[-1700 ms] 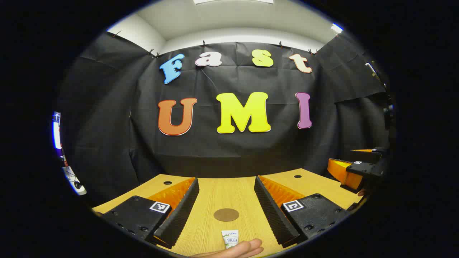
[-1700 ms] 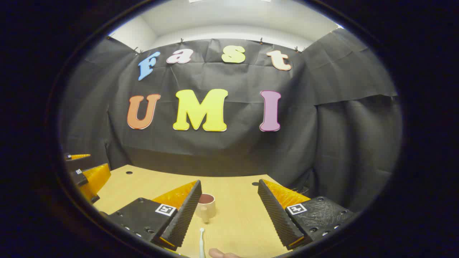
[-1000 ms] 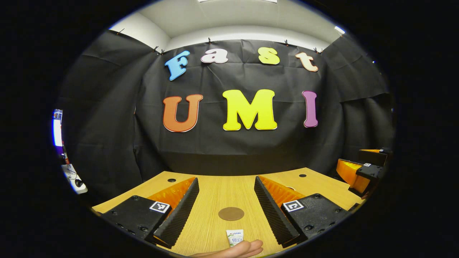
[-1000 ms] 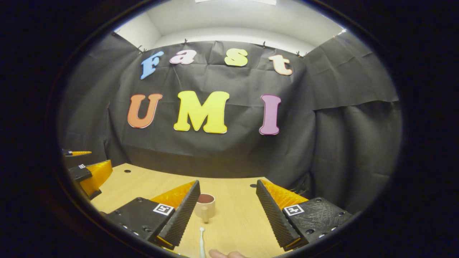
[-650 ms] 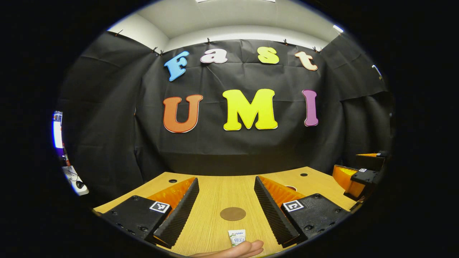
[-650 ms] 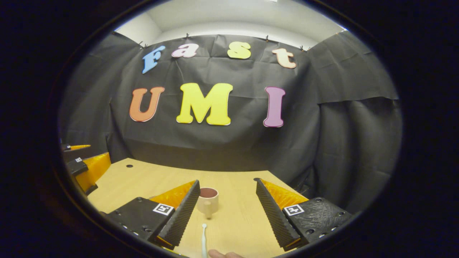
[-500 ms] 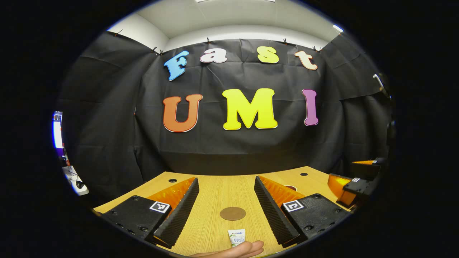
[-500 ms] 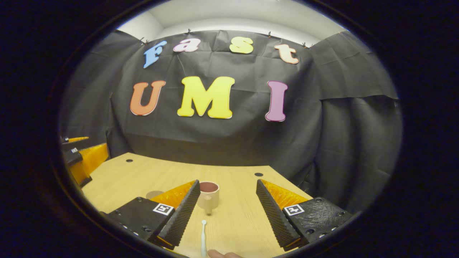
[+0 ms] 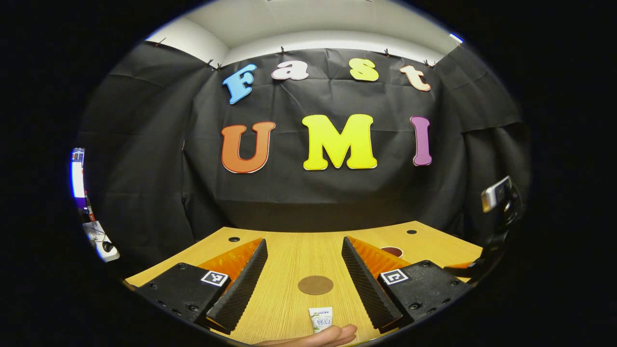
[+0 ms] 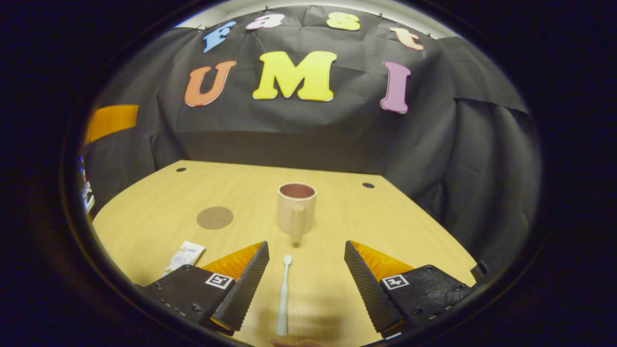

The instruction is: Put the toothbrush and toothpaste on the desktop into the cup, then pick up the cup and place it on the coaster on the desktop.

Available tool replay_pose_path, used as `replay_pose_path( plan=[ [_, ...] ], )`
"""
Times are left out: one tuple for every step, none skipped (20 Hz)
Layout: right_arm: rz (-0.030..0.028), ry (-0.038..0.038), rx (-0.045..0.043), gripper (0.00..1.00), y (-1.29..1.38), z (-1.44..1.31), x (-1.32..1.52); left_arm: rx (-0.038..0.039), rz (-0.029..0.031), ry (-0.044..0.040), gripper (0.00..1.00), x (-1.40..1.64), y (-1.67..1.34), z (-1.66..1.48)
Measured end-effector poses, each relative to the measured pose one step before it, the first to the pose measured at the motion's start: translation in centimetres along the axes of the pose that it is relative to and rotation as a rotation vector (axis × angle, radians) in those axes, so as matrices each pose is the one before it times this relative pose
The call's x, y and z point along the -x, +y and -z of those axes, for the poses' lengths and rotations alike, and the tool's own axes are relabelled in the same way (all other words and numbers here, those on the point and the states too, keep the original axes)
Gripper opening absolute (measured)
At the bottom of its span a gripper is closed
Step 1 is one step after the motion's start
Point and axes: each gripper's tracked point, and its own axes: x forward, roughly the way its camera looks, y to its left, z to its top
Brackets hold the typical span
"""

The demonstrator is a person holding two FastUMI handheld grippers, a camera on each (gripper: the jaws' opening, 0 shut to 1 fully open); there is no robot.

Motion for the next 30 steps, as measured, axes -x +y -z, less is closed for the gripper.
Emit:
replay_pose_path(
  plan=[
    [-0.01233, 0.03756, -0.00208, 0.95, 0.374, 1.009, -0.417, 0.00015, -0.00084, -0.00107, 0.98, -0.014, 0.004, 0.062],
    [-0.00910, 0.02466, -0.00509, 0.96, 0.333, 0.748, -0.335, -0.00179, 0.00063, -0.00011, 0.98, 0.036, 0.116, 0.038],
    [-0.00468, 0.02145, -0.00494, 0.96, 0.211, 0.596, -0.394, -0.00261, -0.00017, 0.00019, 0.98, -0.131, 0.046, 0.089],
    [-0.00405, 0.02173, -0.00519, 0.99, 0.195, 0.679, -0.296, -0.00209, -0.00224, 0.00863, 0.98, -0.183, 0.066, 0.337],
    [-0.00465, 0.01854, -0.00736, 0.95, 0.139, 0.421, -0.394, 0.00278, -0.00202, 0.00804, 0.98, -0.220, 0.123, 0.254],
    [0.00206, 0.02169, -0.00862, 0.99, -0.024, 0.637, -0.413, 0.00518, -0.00387, 0.01460, 0.98, -0.256, 0.128, 0.471],
    [0.00035, 0.01997, -0.01061, 0.93, -0.024, 0.458, -0.329, 0.00834, -0.00706, 0.01227, 0.98, -0.201, 0.192, 0.332],
    [-0.00262, 0.02017, -0.00723, 0.94, 0.046, 0.592, -0.433, 0.00772, -0.00953, 0.00837, 0.98, -0.094, 0.478, 0.256],
    [0.00320, 0.01897, -0.00626, 0.82, -0.057, 0.334, -0.359, 0.00330, -0.00968, 0.00701, 0.98, -0.177, 0.214, 0.177],
    [-0.00347, 0.01995, -0.00368, 0.76, 0.059, 0.576, -0.258, 0.00257, -0.00542, 0.00220, 0.98, -0.015, 0.108, 0.075],
    [-0.00538, 0.01768, -0.00475, 0.71, 0.133, 0.258, 0.103, 0.00207, 0.00066, 0.00146, 0.98, -0.053, -0.099, 0.030],
    [-0.00691, 0.00965, -0.00083, 0.69, 0.178, 0.126, -0.282, 0.00372, 0.00293, 0.00128, 0.98, -0.092, -0.223, 0.083],
    [-0.00858, 0.00174, 0.00017, 0.69, 0.185, -0.003, 0.107, 0.00414, 0.01052, 0.00445, 0.98, -0.055, -0.320, 0.178],
    [0.00306, 0.00140, -0.00050, 0.69, -0.039, -0.020, -0.152, -0.00003, 0.01274, 0.00850, 0.98, -0.167, -0.491, 0.266],
    [0.00236, -0.00208, -0.00356, 0.42, -0.102, -0.133, -0.161, -0.00092, 0.00957, 0.00854, 0.98, -0.168, -0.373, 0.297],
    [-0.00192, 0.00077, -0.00382, 0.35, 0.038, 0.001, -0.039, -0.00091, 0.00388, 0.00873, 0.98, 0.007, -0.067, 0.294],
    [-0.00507, -0.00001, 0.00697, 0.29, 0.094, -0.001, -0.098, 0.00041, 0.00068, 0.00808, 0.98, -0.122, -0.019, 0.263],
    [-0.01465, -0.01133, 0.00571, 0.29, 0.224, -0.202, -0.196, 0.00078, 0.00140, 0.00894, 0.98, -0.101, 0.020, 0.168],
    [0.01772, 0.01032, -0.00196, 0.24, -0.376, 0.110, -0.046, 0.00072, 0.00140, 0.01143, 0.98, -0.176, -0.151, 0.294],
    [0.00084, -0.00609, -0.00838, 0.05, 0.016, -0.170, 0.048, 0.00274, -0.00051, 0.01162, 0.98, -0.126, 0.027, 0.325],
    [-0.00856, 0.00609, 0.00110, 0.04, -0.005, 0.229, 0.125, 0.00598, -0.00164, 0.00994, 0.98, -0.139, 0.056, 0.218],
    [-0.00668, -0.00270, -0.00542, 0.05, -0.018, -0.066, -0.100, 0.00814, -0.00213, 0.01567, 0.99, -0.235, 0.146, 0.464],
    [-0.00567, 0.00301, -0.00327, 0.04, 0.017, 0.126, 0.025, 0.00823, 0.00034, 0.02143, 0.98, -0.215, -0.033, 0.521],
    [-0.00176, -0.00023, -0.00084, 0.05, -0.140, -0.058, 0.087, 0.01014, 0.00217, 0.02498, 0.99, -0.116, -0.004, 0.653],
    [-0.00282, 0.00036, -0.00179, 0.04, -0.047, 0.096, 0.078, 0.01307, -0.00219, 0.03120, 0.99, -0.188, 0.019, 0.742],
    [-0.01123, -0.00240, -0.00474, 0.04, 0.025, 0.007, 0.191, 0.00921, -0.00332, 0.03435, 0.99, -0.130, 0.116, 0.875],
    [-0.01057, -0.00775, -0.00637, 0.04, 0.021, -0.037, 0.163, 0.00970, -0.00276, 0.03480, 0.99, -0.077, 0.035, 1.076],
    [-0.00846, -0.01080, -0.00571, 0.04, -0.058, -0.161, 0.196, 0.00678, -0.00395, 0.03430, 0.99, -0.007, -0.084, 1.266],
    [-0.00582, -0.01150, -0.00587, 0.04, -0.158, -0.142, 0.181, -0.00176, 0.00697, 0.03875, 0.99, -0.065, -0.198, 1.468],
    [-0.00717, -0.00822, -0.00502, 0.04, -0.093, -0.175, 0.165, -0.01044, 0.00508, 0.04245, 0.99, -0.074, -0.285, 1.526]
  ],
)
